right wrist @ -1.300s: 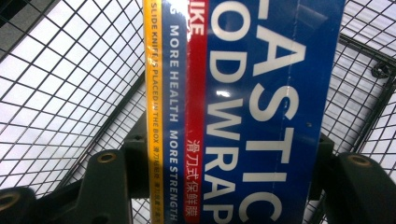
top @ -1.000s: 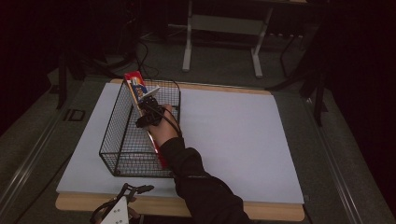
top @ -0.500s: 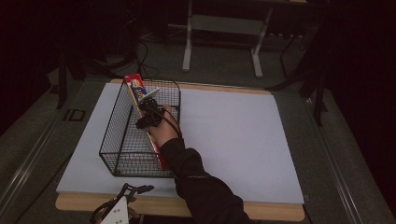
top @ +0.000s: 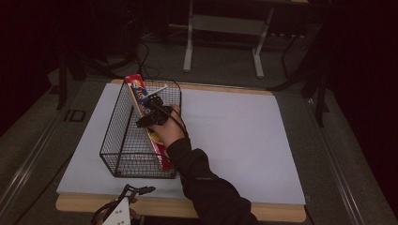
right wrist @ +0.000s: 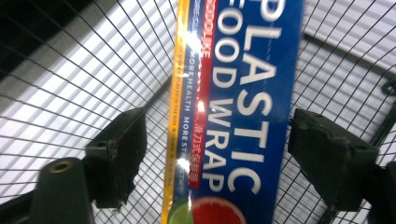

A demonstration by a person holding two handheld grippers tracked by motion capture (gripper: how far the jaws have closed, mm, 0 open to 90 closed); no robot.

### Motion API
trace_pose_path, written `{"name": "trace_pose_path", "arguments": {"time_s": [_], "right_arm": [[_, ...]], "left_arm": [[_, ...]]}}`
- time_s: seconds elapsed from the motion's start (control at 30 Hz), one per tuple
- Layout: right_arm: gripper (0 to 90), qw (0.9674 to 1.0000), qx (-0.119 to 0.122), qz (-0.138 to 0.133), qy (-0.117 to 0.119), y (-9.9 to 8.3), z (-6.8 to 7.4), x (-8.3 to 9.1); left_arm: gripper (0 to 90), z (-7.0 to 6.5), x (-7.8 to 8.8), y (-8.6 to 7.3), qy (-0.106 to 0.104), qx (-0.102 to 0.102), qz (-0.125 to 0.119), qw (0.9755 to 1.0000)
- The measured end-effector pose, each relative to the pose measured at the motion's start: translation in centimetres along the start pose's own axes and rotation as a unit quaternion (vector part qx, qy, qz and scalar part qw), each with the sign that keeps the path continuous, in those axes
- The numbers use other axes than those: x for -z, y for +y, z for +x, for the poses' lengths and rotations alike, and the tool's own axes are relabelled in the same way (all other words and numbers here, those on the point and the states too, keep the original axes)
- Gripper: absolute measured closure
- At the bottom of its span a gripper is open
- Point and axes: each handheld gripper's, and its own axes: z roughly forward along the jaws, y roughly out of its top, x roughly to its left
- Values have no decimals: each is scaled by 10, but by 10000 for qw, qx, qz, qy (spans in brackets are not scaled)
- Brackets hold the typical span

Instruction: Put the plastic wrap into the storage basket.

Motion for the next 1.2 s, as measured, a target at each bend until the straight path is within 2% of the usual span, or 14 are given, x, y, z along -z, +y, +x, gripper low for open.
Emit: {"name": "trace_pose_path", "arguments": {"time_s": [0.03, 0.1, 0.13, 0.2, 0.23, 0.5, 0.67, 0.73, 0.97, 1.07, 1.2], "right_arm": [[165, 9999, 103, -58, 116, -1, -1, 7], [137, 9992, 285, -192, 194, -3, -2, 16], [137, 9992, 285, -192, 194, -3, -2, 16], [126, 9974, 518, -424, 279, -5, -5, 29], [123, 9968, 554, -478, 324, -6, -6, 34], [115, 9939, 673, -734, 476, -16, -14, 73], [115, 9909, 754, -988, 524, -28, -20, 99], [115, 9903, 818, -1001, 503, -34, -23, 107], [127, 9880, 876, -1180, 482, -62, -43, 134], [127, 9871, 936, -1238, 405, -74, -52, 142], [128, 9857, 895, -1382, 372, -89, -67, 150]], "left_arm": [[0, 0, 0, 0, 0, 1, 6, 10000], [0, 0, -1, 0, 3, 11, 10, 10000], [0, 0, -1, 0, 3, 11, 10, 10000], [0, 0, -2, -1, 16, 7, 42, 10000], [0, 0, -2, -1, 15, 1, 41, 10000], [0, 0, -4, -1, 39, 24, 87, 10000], [0, 1, -4, -2, 39, 32, 100, 9999], [0, 2, -5, -2, 46, 47, 107, 9999], [0, 1, -6, -2, 54, 71, 124, 9999], [0, 1, -6, -2, 48, 95, 118, 9999], [0, 1, -7, -2, 62, 97, 113, 9999]]}}
